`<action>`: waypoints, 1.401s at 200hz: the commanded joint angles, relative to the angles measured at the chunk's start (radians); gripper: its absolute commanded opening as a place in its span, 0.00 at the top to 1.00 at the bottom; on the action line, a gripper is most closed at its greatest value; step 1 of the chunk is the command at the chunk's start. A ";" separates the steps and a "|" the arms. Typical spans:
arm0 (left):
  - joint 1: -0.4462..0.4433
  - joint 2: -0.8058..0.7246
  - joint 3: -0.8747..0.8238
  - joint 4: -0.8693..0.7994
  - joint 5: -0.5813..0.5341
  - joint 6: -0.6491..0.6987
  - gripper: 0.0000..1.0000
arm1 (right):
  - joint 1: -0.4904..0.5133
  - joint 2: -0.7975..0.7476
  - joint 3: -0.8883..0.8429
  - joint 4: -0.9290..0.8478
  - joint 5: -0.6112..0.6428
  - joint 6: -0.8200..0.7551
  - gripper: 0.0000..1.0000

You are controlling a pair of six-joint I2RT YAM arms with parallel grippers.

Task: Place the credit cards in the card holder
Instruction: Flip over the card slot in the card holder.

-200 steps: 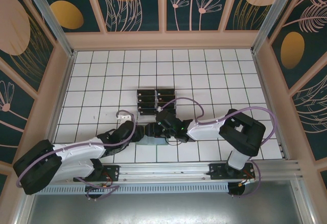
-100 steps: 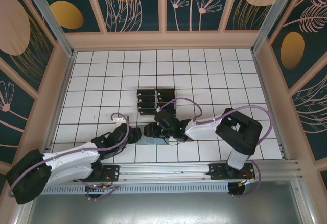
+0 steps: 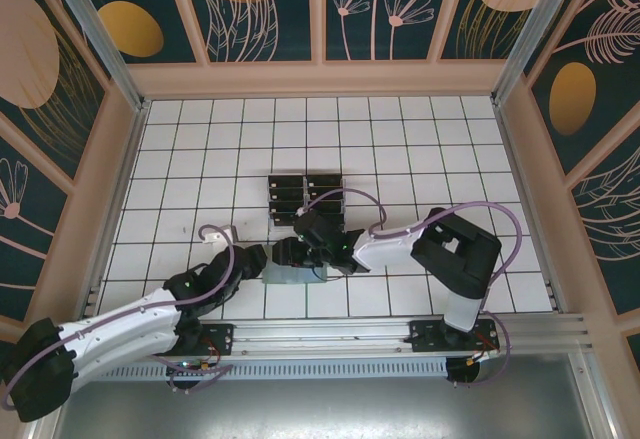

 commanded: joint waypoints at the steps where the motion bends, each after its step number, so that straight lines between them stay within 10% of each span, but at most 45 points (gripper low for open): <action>1: -0.004 -0.014 -0.018 -0.039 -0.031 -0.027 0.42 | 0.008 0.019 0.045 -0.012 -0.021 -0.016 0.53; 206: -0.004 -0.265 -0.020 -0.281 -0.068 -0.105 0.42 | 0.015 0.228 0.590 -0.198 -0.156 -0.192 0.54; 280: -0.004 -0.191 -0.014 -0.184 -0.039 -0.047 0.40 | -0.046 -0.064 0.299 -0.219 -0.007 -0.194 0.54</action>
